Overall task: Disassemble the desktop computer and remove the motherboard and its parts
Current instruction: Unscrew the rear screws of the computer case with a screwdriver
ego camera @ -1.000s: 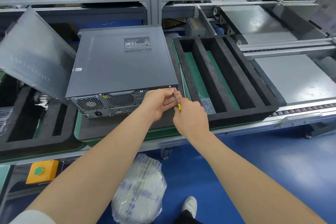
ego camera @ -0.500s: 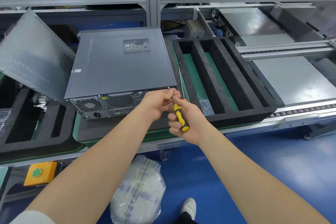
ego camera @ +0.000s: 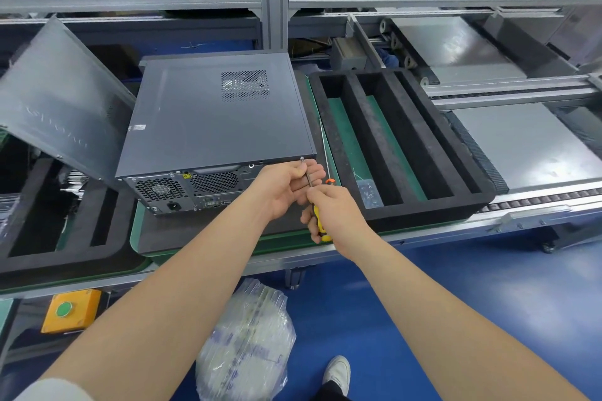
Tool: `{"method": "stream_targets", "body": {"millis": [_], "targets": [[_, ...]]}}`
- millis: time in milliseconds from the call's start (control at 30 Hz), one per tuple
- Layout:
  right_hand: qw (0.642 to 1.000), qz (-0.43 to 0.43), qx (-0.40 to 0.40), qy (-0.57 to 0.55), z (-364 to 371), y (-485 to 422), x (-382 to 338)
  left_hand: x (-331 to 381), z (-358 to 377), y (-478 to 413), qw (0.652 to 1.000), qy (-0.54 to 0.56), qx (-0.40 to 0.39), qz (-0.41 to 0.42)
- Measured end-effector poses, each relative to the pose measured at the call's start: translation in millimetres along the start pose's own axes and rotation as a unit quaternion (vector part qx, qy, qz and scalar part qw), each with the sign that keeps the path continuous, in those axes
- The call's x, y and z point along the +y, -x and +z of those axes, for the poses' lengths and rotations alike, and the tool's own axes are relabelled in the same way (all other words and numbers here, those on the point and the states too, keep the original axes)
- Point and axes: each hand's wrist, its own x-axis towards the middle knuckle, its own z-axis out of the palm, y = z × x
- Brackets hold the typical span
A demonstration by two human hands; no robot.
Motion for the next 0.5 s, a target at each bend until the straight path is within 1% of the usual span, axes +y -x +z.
{"method": "stream_targets", "body": {"millis": [33,67,100,167,233,300,367,400,500], "targets": [[0.996,-0.034,0.032,0.082,0,0,0,0,1,0,1.000,0.002,0.000,0.001],[0.983,-0.068,0.063,0.156,0,0,1,1,2,1,1.000,-0.001,0.001,0.001],[0.966,-0.102,0.090,0.221,0,0,1,1,2,1,1.000,-0.006,0.003,0.002],[0.915,-0.166,0.133,0.344,2,-2,1,2,2,1,1.000,-0.014,0.010,0.002],[0.865,-0.203,0.171,0.426,5,-4,3,3,1,2,1.000,-0.018,0.018,0.000],[0.838,-0.211,0.196,0.463,7,-6,5,2,1,3,1.000,-0.018,0.022,0.001],[0.829,-0.203,0.198,0.482,8,-7,9,1,2,3,0.999,-0.022,0.021,0.010],[0.832,-0.202,0.199,0.477,8,-7,10,0,2,3,0.999,-0.027,0.023,0.018],[0.862,-0.214,0.177,0.424,3,-10,11,-3,2,1,0.999,-0.033,0.031,0.029]]}}
